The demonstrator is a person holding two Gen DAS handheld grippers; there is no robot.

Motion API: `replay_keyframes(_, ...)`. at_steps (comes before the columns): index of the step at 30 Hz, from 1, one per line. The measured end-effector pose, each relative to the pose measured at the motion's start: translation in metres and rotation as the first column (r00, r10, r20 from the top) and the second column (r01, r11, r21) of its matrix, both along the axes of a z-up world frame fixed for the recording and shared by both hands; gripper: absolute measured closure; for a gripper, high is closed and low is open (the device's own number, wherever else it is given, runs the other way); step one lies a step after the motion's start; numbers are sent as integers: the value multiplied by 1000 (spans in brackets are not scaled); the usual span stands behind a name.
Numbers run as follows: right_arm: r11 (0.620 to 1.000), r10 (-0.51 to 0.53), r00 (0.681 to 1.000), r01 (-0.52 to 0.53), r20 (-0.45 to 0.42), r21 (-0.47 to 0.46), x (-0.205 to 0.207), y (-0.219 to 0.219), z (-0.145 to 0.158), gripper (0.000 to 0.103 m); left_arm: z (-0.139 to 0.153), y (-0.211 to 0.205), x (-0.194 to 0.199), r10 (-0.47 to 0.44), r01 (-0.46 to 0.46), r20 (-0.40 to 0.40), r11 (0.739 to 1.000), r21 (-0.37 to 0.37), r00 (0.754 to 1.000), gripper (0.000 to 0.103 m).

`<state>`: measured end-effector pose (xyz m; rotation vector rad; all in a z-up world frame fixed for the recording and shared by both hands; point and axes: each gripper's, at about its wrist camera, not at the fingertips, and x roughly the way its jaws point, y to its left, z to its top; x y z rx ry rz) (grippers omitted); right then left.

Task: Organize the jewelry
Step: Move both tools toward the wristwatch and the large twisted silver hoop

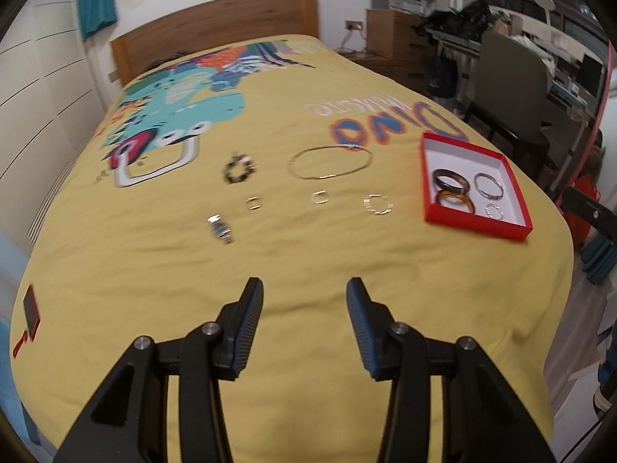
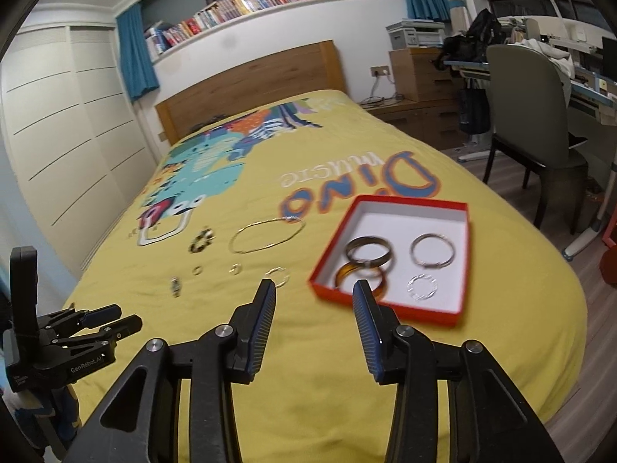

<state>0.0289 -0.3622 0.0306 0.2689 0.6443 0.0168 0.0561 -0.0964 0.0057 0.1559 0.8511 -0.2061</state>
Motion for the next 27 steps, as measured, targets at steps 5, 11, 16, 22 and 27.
replay_keyframes(5,999,51,999,-51,-4,-12,-8,27,0,59,1,50,-25,71,-70,24,997,-41,997,60)
replay_keyframes(11,993,116,993,-116,-7,-33,-8,57,-2,59,-2,84,-36,131,-131,16,991,-41,991,60)
replay_keyframes(16,988,149,989,-149,-19,-46,-4,73,-7,59,-10,104,-30,177,-177,-3,982,-70,984,60)
replay_keyframes(22,985,163,986,-165,-43,-42,7,81,-20,59,-26,118,-18,207,-210,-40,975,-80,978,60)
replay_keyframes(27,984,174,982,-177,-78,-27,25,88,-37,59,-41,123,-1,214,-219,-68,972,-80,974,60)
